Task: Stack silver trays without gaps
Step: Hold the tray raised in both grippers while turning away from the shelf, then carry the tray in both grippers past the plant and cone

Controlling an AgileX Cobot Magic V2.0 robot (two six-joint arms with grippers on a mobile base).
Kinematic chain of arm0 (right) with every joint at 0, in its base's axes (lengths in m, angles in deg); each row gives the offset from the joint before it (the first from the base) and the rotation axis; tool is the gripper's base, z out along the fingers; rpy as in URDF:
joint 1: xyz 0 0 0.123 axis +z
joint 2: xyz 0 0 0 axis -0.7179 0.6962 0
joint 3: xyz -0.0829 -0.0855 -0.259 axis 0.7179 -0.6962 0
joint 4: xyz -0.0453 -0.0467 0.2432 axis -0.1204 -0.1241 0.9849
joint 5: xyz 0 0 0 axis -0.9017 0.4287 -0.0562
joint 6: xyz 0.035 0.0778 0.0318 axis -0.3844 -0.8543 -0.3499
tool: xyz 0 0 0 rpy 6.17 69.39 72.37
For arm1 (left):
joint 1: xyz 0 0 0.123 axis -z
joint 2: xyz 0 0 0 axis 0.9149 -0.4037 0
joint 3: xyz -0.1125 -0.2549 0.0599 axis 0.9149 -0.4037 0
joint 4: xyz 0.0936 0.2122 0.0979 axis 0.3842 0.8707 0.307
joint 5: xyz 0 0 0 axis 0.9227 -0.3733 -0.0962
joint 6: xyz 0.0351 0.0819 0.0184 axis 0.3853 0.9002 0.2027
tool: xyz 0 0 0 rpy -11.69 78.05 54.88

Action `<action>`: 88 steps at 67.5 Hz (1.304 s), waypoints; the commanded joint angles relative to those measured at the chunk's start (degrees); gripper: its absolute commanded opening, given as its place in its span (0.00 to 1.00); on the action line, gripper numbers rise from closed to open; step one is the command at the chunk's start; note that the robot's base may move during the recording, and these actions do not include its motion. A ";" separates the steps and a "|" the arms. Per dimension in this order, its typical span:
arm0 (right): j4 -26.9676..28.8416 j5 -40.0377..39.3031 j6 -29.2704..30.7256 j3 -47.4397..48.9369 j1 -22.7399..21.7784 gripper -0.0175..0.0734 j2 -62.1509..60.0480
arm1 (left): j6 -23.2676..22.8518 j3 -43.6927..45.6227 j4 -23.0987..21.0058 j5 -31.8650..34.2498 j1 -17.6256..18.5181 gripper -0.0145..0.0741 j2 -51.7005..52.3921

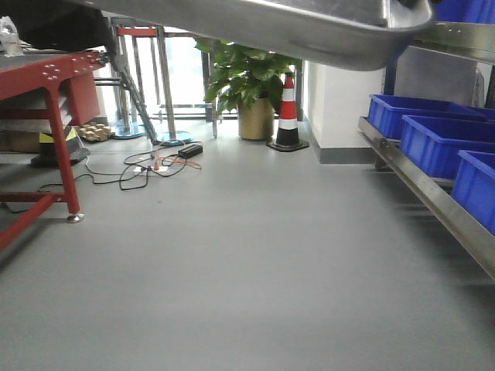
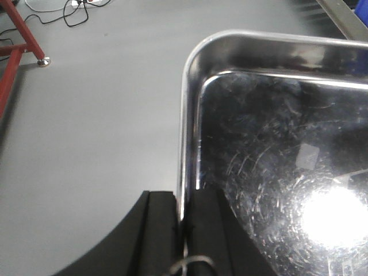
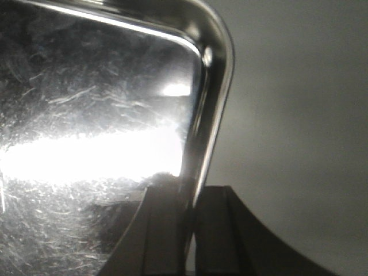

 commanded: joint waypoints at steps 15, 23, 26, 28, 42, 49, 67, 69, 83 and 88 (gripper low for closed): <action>-1.55 -0.50 0.74 0.37 0.22 0.19 -0.68 | 0.22 0.01 3.34 -0.76 0.03 0.15 0.25; -1.55 -0.61 0.74 0.37 0.22 0.19 -0.68 | 0.22 0.01 3.34 -0.76 0.03 0.15 0.25; -1.55 -0.61 0.74 0.37 0.22 0.19 -0.68 | 0.22 0.01 3.34 -0.76 0.03 0.15 0.25; -1.55 -0.61 0.74 0.37 0.22 0.19 -0.68 | 0.22 0.01 3.34 -0.76 0.03 0.15 0.25; -1.55 -0.61 0.74 0.37 0.22 0.19 -0.68 | 0.22 0.01 3.34 -0.76 0.03 0.15 0.25; -1.55 -0.61 0.74 0.37 0.22 0.19 -0.68 | 0.22 0.01 3.34 -0.76 0.03 0.15 0.25; -1.55 -0.61 0.74 0.37 0.22 0.19 -0.68 | 0.22 0.01 3.34 -0.76 0.03 0.15 0.25; -1.55 -0.61 0.74 0.37 0.22 0.19 -0.68 | 0.22 0.01 3.34 -0.76 0.03 0.15 0.25; -1.55 -0.61 0.74 0.37 0.22 0.19 -0.68 | 0.22 0.01 3.34 -0.76 -0.20 0.15 0.25; -1.55 -0.61 0.74 0.37 0.22 0.19 -0.68 | 0.22 0.01 3.34 -0.76 -0.20 0.15 0.25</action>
